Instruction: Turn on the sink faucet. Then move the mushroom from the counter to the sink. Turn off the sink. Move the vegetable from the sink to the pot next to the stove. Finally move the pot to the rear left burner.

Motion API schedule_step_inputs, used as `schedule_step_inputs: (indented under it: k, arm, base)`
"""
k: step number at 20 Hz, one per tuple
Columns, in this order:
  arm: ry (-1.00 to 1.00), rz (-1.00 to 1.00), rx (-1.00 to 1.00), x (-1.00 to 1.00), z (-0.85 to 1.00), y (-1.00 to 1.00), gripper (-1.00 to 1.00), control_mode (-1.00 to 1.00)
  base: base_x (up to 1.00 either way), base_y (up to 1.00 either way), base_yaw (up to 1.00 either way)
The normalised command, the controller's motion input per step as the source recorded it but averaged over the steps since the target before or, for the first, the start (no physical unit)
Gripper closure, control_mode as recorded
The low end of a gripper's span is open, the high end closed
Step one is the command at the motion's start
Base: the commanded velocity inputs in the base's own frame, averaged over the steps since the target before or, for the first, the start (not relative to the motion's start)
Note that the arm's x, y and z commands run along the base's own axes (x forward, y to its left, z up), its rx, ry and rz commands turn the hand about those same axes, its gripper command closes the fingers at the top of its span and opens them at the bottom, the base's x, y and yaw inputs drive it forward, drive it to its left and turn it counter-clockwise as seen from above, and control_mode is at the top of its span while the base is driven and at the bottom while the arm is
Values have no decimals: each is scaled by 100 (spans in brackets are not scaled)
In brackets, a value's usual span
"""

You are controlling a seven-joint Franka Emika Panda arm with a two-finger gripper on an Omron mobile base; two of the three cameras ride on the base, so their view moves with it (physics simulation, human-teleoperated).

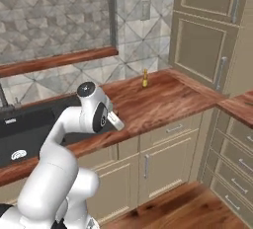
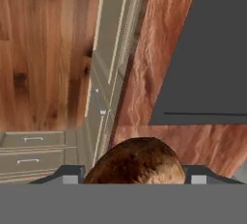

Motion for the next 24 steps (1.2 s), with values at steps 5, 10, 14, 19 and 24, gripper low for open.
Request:
schedule_step_inputs:
  k: [5, 10, 14, 19, 24]
  arm:
    - [0, 0, 0, 0, 0, 0, 100, 100]
    - [0, -11, 1, 0, 0, -6, 100, -100]
    - [0, -55, 7, 0, 0, -34, 100, -100]
    - [0, -54, 7, 0, 0, -35, 100, -100]
    - [1, -52, 8, 0, 0, -35, 100, -100]
  base:
    - [0, -21, -60]
    - [0, -27, -46]
    - [0, 0, 0]
    - [0, 0, 0]
    - [0, 0, 0]
